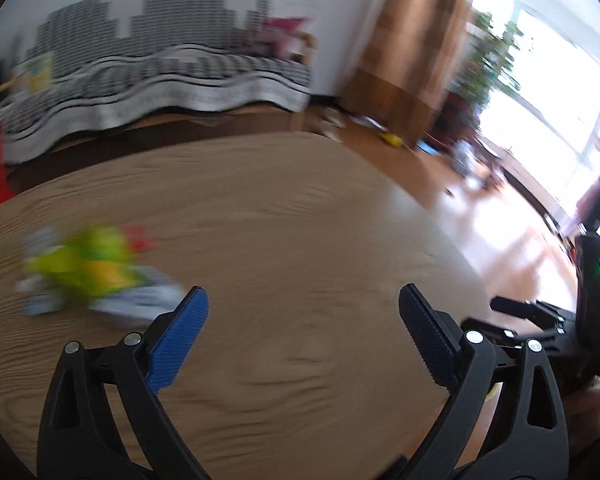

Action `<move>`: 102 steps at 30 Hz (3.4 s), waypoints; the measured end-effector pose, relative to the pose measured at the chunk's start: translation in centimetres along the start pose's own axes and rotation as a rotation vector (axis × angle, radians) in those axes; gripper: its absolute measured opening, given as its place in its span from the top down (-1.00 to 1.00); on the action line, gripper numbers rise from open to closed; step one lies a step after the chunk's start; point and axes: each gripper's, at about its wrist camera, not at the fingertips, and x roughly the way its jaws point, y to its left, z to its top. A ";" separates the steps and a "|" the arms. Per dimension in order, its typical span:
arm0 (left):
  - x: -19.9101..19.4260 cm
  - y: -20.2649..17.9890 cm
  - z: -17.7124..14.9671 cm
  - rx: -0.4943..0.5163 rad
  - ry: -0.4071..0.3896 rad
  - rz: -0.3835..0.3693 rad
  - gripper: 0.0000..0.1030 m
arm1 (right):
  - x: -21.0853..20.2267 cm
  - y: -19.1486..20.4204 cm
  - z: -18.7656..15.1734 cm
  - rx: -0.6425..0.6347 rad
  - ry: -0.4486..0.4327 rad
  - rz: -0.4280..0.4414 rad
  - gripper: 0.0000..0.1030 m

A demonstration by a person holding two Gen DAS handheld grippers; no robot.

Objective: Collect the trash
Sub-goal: 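Swing both tools back over the table toward the remaining trash, then grasp the yellow-green snack bag with the left tool while the right tool grasps the white printed paper bag, then carry the snack bag and paper bag over the black bin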

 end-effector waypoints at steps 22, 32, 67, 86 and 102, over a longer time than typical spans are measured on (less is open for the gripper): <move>3.0 13.4 1.4 -0.123 0.023 0.181 -0.16 | 9.8 17.0 3.0 -0.223 0.098 0.116 -0.76; -4.4 16.7 0.0 -0.202 -0.038 0.189 -0.10 | 13.4 23.7 4.1 -0.358 0.070 0.137 -0.76; 0.4 0.2 -1.4 -0.013 0.049 0.042 -0.10 | 2.0 0.3 0.7 -0.084 0.005 -0.108 -0.06; 8.9 -29.8 -8.8 0.345 0.170 -0.358 -0.10 | -9.8 -29.6 -13.5 0.395 0.001 -0.351 -0.07; 15.8 -35.7 -13.1 0.422 0.307 -0.384 -0.10 | -7.5 -32.7 -14.6 0.444 0.107 -0.337 -0.08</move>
